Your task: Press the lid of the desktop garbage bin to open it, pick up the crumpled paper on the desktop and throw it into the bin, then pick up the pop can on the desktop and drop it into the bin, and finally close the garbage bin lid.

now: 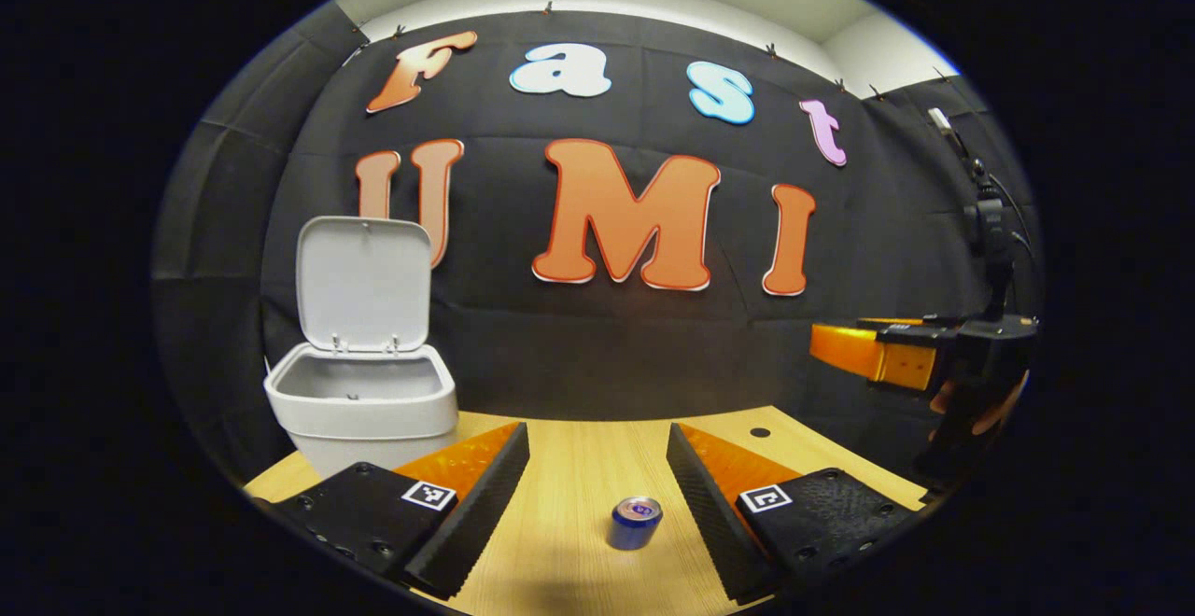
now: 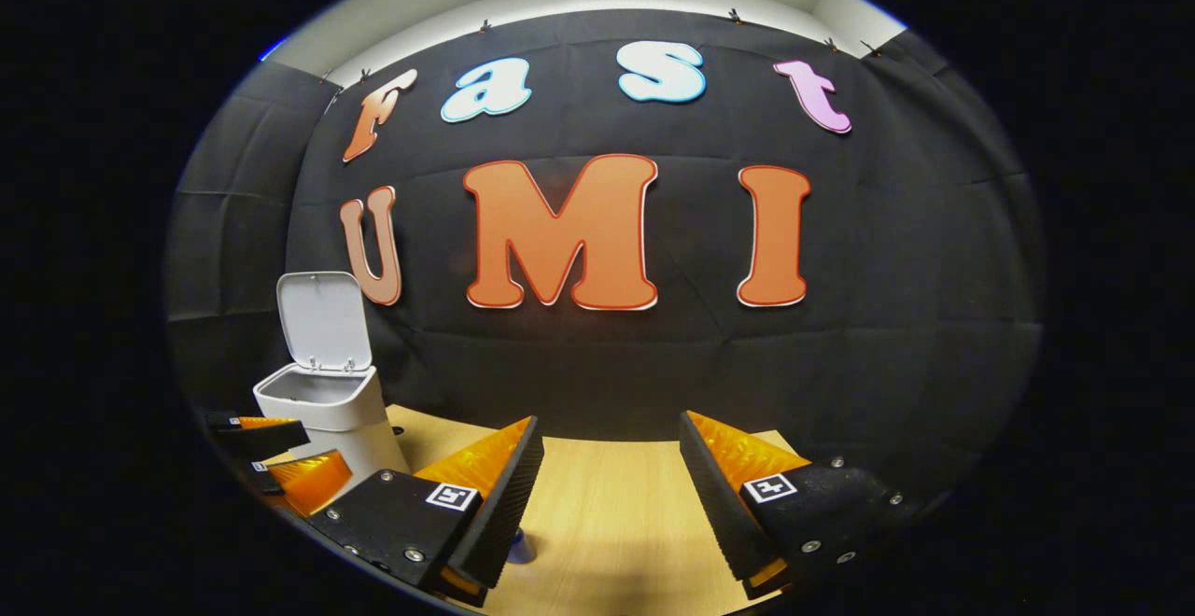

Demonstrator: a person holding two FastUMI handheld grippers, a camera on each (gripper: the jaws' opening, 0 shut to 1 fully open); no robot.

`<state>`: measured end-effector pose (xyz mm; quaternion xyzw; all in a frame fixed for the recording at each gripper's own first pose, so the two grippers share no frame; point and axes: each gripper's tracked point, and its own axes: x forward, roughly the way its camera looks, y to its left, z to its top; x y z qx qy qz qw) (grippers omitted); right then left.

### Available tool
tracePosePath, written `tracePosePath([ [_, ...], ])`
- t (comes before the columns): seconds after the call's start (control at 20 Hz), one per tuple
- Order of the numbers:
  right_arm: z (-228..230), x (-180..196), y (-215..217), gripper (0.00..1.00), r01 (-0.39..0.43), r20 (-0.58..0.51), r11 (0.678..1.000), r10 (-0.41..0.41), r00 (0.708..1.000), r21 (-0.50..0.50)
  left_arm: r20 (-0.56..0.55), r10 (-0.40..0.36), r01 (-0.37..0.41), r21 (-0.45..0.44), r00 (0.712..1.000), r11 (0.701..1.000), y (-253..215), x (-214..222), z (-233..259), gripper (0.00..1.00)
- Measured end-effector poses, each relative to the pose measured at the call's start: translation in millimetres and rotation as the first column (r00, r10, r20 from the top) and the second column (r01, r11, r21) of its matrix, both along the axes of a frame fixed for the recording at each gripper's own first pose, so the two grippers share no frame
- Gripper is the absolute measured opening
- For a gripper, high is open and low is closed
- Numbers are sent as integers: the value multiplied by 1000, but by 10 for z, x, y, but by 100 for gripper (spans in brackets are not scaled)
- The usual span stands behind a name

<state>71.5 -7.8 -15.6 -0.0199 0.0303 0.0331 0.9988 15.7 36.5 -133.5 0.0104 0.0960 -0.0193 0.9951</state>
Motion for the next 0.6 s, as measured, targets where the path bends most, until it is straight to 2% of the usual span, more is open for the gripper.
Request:
tracePosePath([
  [0.4, 46, -262, -392, 88, 84, -19, 996, -84, 996, -26, -115, -73, 78, 37, 991, 996, -359, 401, -1063, 95],
  [0.6, 85, -367, -498, 88, 112, -29, 992, -114, 993, -49, -222, -84, 102, 71, 971, 992, -436, 571, -1645, 95],
])
